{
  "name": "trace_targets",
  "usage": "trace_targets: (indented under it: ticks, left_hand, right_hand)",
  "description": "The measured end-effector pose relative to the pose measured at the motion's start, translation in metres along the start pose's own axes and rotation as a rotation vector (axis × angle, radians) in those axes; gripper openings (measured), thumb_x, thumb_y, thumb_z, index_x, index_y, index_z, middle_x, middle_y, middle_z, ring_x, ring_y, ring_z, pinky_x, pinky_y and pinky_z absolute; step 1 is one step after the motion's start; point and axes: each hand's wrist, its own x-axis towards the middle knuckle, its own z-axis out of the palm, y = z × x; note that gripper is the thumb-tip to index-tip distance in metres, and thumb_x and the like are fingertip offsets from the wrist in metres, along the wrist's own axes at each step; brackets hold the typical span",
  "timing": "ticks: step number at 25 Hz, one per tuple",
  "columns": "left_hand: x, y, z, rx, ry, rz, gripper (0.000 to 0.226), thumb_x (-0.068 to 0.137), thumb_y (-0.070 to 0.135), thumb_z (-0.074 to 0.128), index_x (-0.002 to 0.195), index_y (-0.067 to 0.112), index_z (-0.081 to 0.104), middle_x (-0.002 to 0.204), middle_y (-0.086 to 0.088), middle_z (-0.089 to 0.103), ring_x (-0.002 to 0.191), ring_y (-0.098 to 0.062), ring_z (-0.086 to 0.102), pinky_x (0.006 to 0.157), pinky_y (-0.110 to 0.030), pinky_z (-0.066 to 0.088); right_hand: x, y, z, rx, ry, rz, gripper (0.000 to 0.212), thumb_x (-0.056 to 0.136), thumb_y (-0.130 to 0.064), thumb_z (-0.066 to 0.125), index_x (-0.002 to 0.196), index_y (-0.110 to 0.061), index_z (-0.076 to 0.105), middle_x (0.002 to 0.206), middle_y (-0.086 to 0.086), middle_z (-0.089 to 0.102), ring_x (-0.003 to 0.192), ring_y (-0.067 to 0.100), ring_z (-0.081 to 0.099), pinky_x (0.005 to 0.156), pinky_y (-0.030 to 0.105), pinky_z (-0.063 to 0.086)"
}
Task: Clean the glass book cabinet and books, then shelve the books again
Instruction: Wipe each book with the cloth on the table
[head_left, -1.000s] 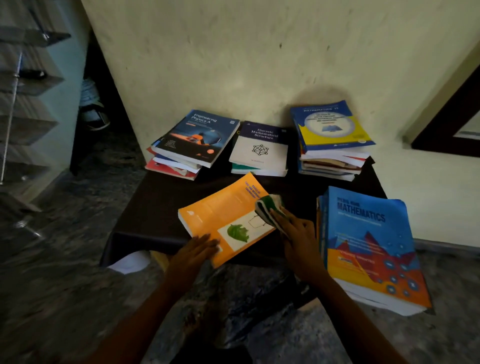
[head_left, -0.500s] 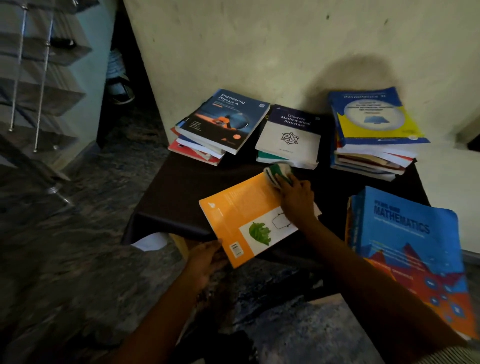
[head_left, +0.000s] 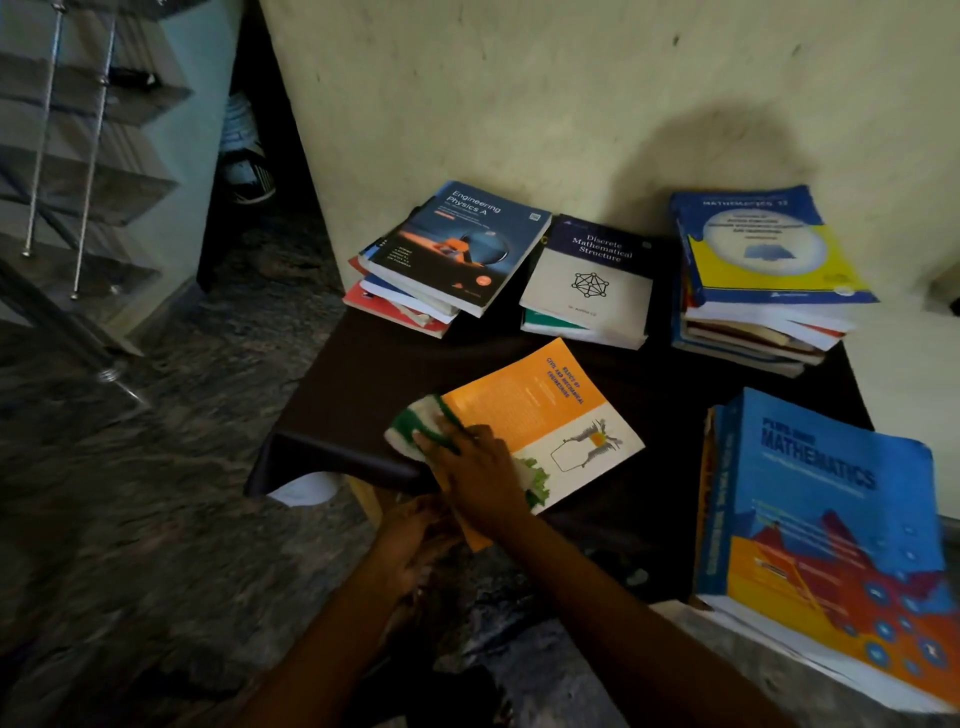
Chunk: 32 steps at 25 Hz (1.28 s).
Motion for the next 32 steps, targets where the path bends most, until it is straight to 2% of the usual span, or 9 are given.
trace_targets:
  ticks: [4,6,8,12,15,19,24,29,32]
  left_hand:
    - [0.003,0.000,0.002,-0.001,0.005,-0.009,0.012,0.094,0.007,0.052,0.091,0.004,0.063,0.082,-0.009,0.071,0.075,-0.023,0.067,0.082,-0.046,0.051]
    - [0.003,0.000,0.005,0.005,0.016,-0.006,0.011,0.094,0.007,0.051,0.091,0.005,0.062,0.078,-0.007,0.071,0.079,-0.024,0.064,0.082,-0.045,0.050]
    - [0.004,0.001,0.006,0.017,0.013,0.004,0.009,0.094,0.007,0.051,0.094,0.005,0.060,0.077,-0.006,0.070,0.077,-0.023,0.064,0.070,-0.040,0.055]
    - [0.001,0.002,0.009,-0.020,0.028,-0.001,0.009,0.094,0.007,0.050,0.092,0.006,0.059,0.086,-0.012,0.067,0.064,-0.020,0.067,0.052,-0.033,0.058]
    - [-0.006,0.003,0.010,-0.102,0.046,-0.009,0.021,0.096,0.025,0.048,0.094,0.008,0.061,0.075,-0.010,0.068,0.064,-0.023,0.065,0.052,-0.032,0.054]
    - [-0.018,0.011,0.023,-0.179,0.047,-0.021,0.031,0.095,0.034,0.049,0.089,0.005,0.060,0.078,-0.011,0.066,0.067,-0.022,0.061,0.046,-0.028,0.053]
    - [-0.025,0.038,0.058,-0.202,0.010,0.016,0.035,0.089,0.021,0.062,0.120,0.008,0.052,0.117,-0.015,0.059,0.101,-0.031,0.056,0.083,-0.046,0.048]
    - [-0.042,0.065,0.084,-0.067,-0.083,0.155,0.016,0.092,0.015,0.057,0.105,0.005,0.059,0.102,-0.016,0.065,0.077,-0.023,0.062,0.058,-0.033,0.057]
    - [-0.067,0.087,0.106,0.074,-0.144,0.282,0.015,0.089,0.014,0.060,0.102,0.007,0.063,0.100,-0.016,0.068,0.082,-0.027,0.066,0.067,-0.036,0.057]
  right_hand:
    - [-0.030,0.091,-0.022,-0.037,0.160,0.514,0.058,0.085,-0.012,0.026,0.140,-0.025,0.041,0.142,0.014,0.042,0.111,0.042,0.047,0.084,0.047,0.045]
    - [-0.056,0.113,-0.014,-0.002,0.122,0.648,0.060,0.090,-0.015,0.042,0.146,-0.029,0.025,0.153,0.010,0.022,0.123,0.041,0.033,0.095,0.049,0.036]
    - [-0.066,0.097,-0.001,-0.007,0.158,0.557,0.067,0.079,-0.014,0.057,0.142,-0.025,0.036,0.148,0.015,0.033,0.112,0.041,0.038,0.084,0.050,0.043]
    - [-0.079,0.020,0.009,0.058,0.081,0.375,0.058,0.074,-0.029,0.035,0.131,-0.026,0.047,0.132,0.014,0.054,0.097,0.032,0.039,0.064,0.038,0.051]
    - [-0.088,-0.016,0.016,0.139,-0.038,0.262,0.059,0.076,-0.030,0.038,0.134,-0.035,0.047,0.140,0.006,0.048,0.104,0.028,0.043,0.068,0.033,0.048]
    - [-0.088,0.004,-0.004,0.262,0.210,0.159,0.049,0.084,-0.029,0.039,0.131,-0.030,0.051,0.136,0.005,0.051,0.113,0.017,0.043,0.081,0.033,0.042]
    - [-0.076,0.042,-0.059,0.360,0.409,0.284,0.056,0.081,-0.015,0.028,0.130,-0.025,0.052,0.134,0.010,0.053,0.090,0.036,0.046,0.083,0.040,0.040]
    - [-0.060,0.062,-0.111,0.318,0.468,0.290,0.051,0.088,-0.019,0.032,0.138,-0.028,0.041,0.148,-0.003,0.036,0.102,0.022,0.035,0.081,0.021,0.021]
    - [-0.060,0.064,-0.148,0.346,0.553,0.294,0.045,0.094,-0.015,0.035,0.137,-0.029,0.039,0.141,-0.009,0.037,0.108,0.023,0.034,0.081,0.016,0.017]
